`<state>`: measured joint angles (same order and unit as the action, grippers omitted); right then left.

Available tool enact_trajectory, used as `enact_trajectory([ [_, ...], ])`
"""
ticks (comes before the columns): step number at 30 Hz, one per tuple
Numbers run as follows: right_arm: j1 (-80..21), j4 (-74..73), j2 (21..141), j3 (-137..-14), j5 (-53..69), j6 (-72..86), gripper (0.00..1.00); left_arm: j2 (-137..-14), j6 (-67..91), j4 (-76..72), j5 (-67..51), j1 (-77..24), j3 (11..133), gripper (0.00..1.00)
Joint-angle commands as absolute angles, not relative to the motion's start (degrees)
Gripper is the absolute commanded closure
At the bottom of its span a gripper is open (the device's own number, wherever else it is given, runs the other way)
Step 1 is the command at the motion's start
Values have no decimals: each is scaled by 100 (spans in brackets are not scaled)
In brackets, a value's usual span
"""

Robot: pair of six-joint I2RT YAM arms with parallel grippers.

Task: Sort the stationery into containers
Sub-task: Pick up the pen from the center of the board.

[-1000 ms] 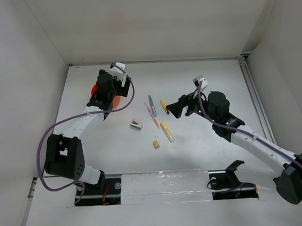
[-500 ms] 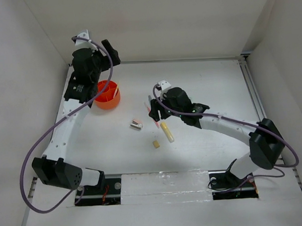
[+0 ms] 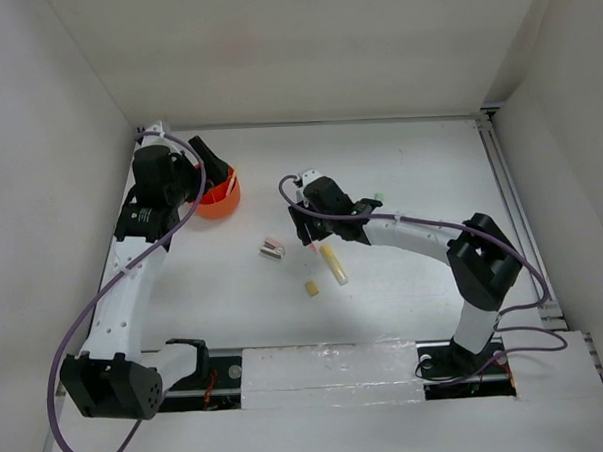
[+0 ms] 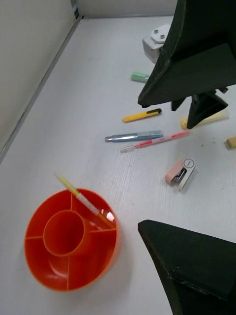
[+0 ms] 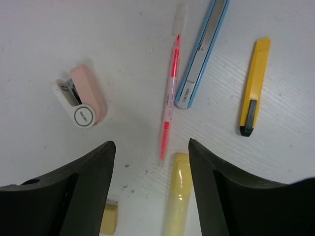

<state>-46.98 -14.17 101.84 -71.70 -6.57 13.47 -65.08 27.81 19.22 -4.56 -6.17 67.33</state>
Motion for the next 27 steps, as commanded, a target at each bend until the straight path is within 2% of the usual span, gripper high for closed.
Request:
enact_trajectory([
  [1, -4764, -1371, 10047, -7576, -1219, 1484, 32, -6215, 3040, 1348, -1235, -615, 6400, 0],
  [4, -4641, -1441, 9722, -7506, -1572, 1625, 18, -6327, 3531, 1187, -1014, -1086, 6038, 0],
  [7, -4369, -1808, 9423, -7620, -1766, 1626, 16, -6757, 3884, 1266, -433, -1885, 5985, 0],
  [9, -4176, -1994, 9221, -7620, -2126, 1687, 15, -7021, 4182, 1414, 638, -2528, 6151, 0],
  [10, -4114, -2091, 8967, -7672, -2266, 1687, 15, -7196, 4514, 1546, 1024, -3193, 6300, 0],
  [11, -4035, -2231, 8817, -7673, -2407, 1775, 15, -7572, 4726, 1703, 1829, -3478, 6458, 0],
  [13, -3807, -2285, 8474, -7533, -2750, 1924, 15, -7952, 5218, 2283, 2345, -3787, 6888, 0],
  [17, -3428, -2285, 7491, -7147, -2690, 1986, 14, -8489, 5712, 2276, 2426, -3980, 6952, 0],
  [22, -3235, -2066, 6918, -6838, -2382, 1863, 14, -9499, 6231, 2821, 2795, -4263, 7584, 0],
  [27, -3129, -2013, 6794, -6645, -2092, 1863, 14, -10186, 6231, 2883, 2566, -4315, 7909, 8],
])
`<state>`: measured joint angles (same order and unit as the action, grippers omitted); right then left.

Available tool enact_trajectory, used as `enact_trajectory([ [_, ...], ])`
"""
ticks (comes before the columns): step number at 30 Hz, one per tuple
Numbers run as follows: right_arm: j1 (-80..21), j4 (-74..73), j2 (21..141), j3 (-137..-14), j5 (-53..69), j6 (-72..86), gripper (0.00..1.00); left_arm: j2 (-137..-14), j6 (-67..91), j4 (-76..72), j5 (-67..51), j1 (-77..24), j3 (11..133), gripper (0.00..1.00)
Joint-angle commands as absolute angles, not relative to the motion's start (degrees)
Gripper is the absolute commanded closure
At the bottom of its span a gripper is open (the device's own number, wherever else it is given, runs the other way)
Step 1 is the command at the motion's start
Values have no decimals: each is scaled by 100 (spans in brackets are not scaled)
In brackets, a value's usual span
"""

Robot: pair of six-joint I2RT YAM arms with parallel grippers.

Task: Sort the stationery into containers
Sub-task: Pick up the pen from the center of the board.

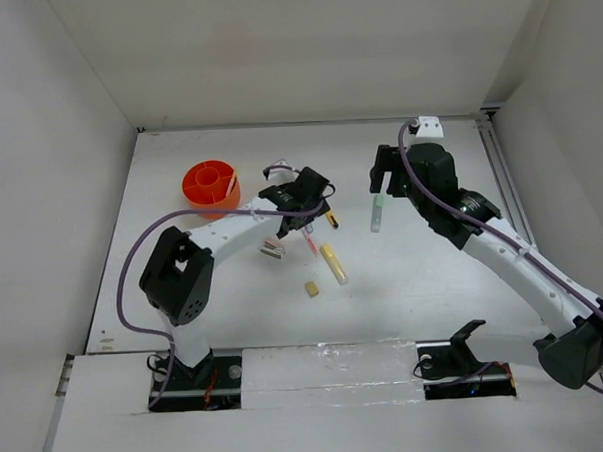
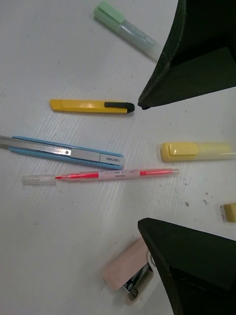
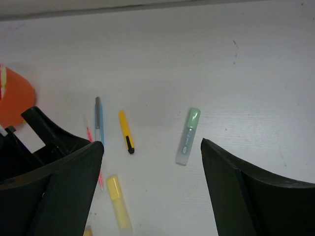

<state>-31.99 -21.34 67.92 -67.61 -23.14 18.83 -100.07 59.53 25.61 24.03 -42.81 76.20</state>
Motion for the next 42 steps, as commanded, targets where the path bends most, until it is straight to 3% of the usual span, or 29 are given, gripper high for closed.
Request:
enact_trajectory([
  [1, -3129, -1952, 6794, -6592, -2092, 1811, 14, -10317, 6231, 2935, 2566, -4368, 7910, 8],
  [3, -3129, -1951, 6794, -6592, -1969, 1811, 14, -10371, 6231, 2988, 2566, -4368, 7972, 16],
  [17, -3023, -1644, 6583, -6240, -1679, 1811, 14, -11004, 6284, 3190, 2224, -4526, 7945, 44],
  [33, -2865, -1415, 6240, -6012, -1389, 1811, 14, -11566, 6478, 3480, 2452, -4526, 8279, 49],
  [42, -2760, -1310, 6240, -5959, -1222, 1811, 15, -11628, 6653, 3647, 2505, -4474, 8341, 66],
])
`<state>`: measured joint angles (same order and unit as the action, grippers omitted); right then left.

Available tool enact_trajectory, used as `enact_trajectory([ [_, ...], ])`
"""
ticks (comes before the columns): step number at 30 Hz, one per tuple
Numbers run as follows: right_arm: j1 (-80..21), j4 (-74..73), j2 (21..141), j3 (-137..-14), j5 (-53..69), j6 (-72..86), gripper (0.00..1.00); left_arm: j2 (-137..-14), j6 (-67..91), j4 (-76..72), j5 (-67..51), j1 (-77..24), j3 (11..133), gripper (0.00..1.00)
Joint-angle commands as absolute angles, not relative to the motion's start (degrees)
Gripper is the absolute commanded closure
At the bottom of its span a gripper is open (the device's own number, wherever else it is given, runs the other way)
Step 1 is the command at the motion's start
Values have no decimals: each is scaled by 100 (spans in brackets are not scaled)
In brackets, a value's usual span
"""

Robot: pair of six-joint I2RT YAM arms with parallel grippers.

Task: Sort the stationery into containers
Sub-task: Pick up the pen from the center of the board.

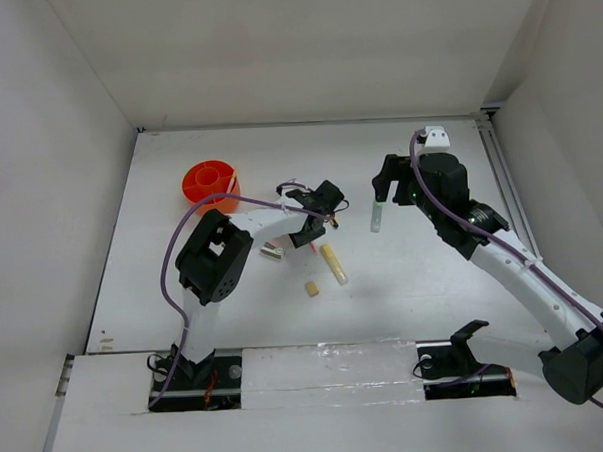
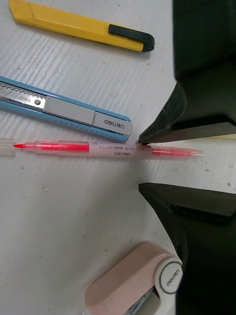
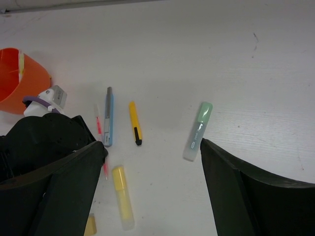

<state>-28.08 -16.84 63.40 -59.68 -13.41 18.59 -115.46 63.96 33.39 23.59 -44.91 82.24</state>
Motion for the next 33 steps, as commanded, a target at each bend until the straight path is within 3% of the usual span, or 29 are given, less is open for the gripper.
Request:
enact_trajectory([
  [1, -2760, -1310, 6240, -5959, -1222, 1811, 15, -11680, 6653, 3647, 2505, -4474, 8341, 67],
  [10, -2707, -1257, 6082, -5906, -1064, 1811, 15, -11917, 6653, 3779, 2443, -4421, 8394, 76],
  [15, -2654, -1257, 6030, -5906, -959, 1811, 15, -11857, 6601, 3525, 2268, -4307, 8087, 99],
  [25, -2602, -1099, 6152, -5906, -729, 1758, 15, -11137, 6039, 3199, 1942, -4297, 7620, 100],
  [33, -2602, -791, 6722, -6090, -334, 1644, 16, -9864, 5925, 3744, 2662, -4474, 7734, 100],
])
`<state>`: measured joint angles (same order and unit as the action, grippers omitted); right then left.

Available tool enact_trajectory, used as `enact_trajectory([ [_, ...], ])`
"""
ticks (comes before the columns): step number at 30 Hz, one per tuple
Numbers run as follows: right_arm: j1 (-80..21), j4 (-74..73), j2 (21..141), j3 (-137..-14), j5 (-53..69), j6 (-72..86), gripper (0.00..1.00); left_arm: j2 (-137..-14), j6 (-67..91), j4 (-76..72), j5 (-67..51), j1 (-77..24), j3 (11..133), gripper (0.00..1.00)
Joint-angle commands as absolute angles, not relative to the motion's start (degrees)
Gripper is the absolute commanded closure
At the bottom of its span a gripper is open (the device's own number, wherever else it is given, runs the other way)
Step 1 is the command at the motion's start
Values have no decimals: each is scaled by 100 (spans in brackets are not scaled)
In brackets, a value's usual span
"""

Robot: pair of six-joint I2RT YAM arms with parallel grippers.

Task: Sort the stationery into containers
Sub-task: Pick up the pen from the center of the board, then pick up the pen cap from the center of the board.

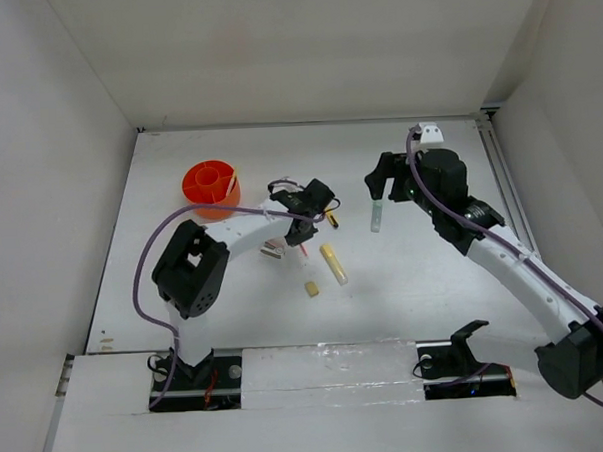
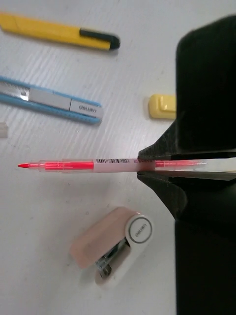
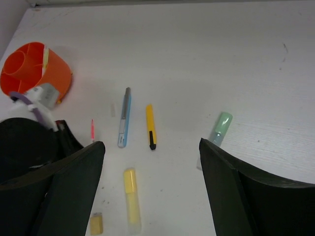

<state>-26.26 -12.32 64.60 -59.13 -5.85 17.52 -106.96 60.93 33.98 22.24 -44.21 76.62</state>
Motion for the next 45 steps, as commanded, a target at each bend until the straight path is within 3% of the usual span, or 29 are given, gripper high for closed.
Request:
enact_trajectory([
  [1, -2602, -791, 6863, -6160, -177, 1591, 18, -9722, 5811, 3744, 2733, -4474, 7734, 100],
  [8, -3031, -975, 8392, -7197, -105, 1249, 24, -8052, 3968, 2962, 2391, -3403, 7532, 100],
  [12, -3645, -1422, 9428, -8171, -526, 1090, 29, -7437, 3543, 3384, 2680, -3059, 7822, 100],
  [18, -4104, -2346, 11151, -9921, -705, 967, 48, -6540, 2848, 3709, 2735, -3006, 7516, 100],
  [23, -4358, -2899, 12241, -11045, -790, 914, 48, -5434, 2672, 3051, 2295, -3006, 6297, 100],
  [28, -4430, -3094, 12717, -11338, -905, 914, 48, -4071, 2435, 2304, 1724, -3006, 5406, 100],
  [45, -4271, -3393, 13719, -12085, -598, 914, 48, -3964, 2197, 1986, 1178, -3006, 5282, 100],
])
